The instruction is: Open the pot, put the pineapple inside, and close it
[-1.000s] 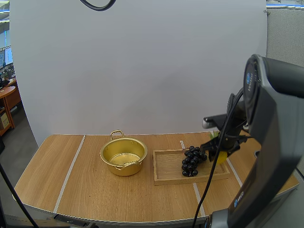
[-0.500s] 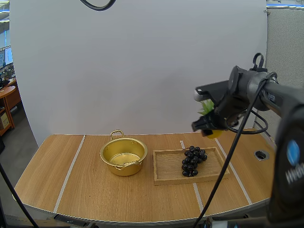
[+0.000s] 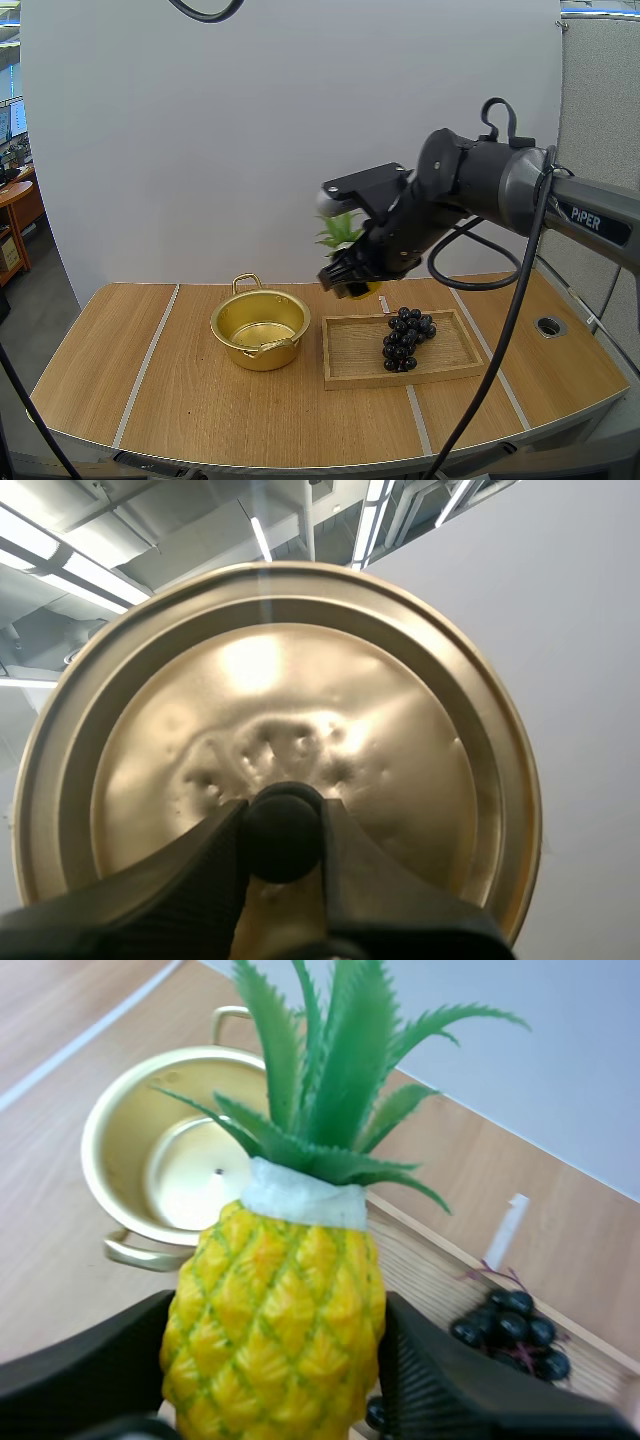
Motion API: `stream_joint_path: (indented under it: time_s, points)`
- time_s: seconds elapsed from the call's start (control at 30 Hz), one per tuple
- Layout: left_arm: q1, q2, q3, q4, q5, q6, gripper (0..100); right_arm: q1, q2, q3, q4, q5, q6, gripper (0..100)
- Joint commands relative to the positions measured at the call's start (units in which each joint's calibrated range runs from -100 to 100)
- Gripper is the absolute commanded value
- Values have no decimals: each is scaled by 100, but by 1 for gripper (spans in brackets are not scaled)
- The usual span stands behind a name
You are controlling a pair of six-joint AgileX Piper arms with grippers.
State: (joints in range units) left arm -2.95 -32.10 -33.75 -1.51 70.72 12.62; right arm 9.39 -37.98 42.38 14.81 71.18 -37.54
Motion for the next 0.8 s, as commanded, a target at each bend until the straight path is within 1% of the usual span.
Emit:
stream_joint_path:
  time_s: [0.0, 0.27, 0.37, 0.77]
  points:
    - [0, -49, -30, 15, -200, -60, 0, 205, 193, -285, 70, -12, 144, 0]
    - [0, -49, -30, 15, -200, -60, 0, 770, 1075, -995, 70, 6, 290, 0]
    - [0, -49, -30, 15, -200, -60, 0, 881, 1385, -1165, 70, 6, 311, 0]
    - [0, -49, -30, 15, -200, -60, 0, 916, 2770, -1827, 70, -126, 324, 0]
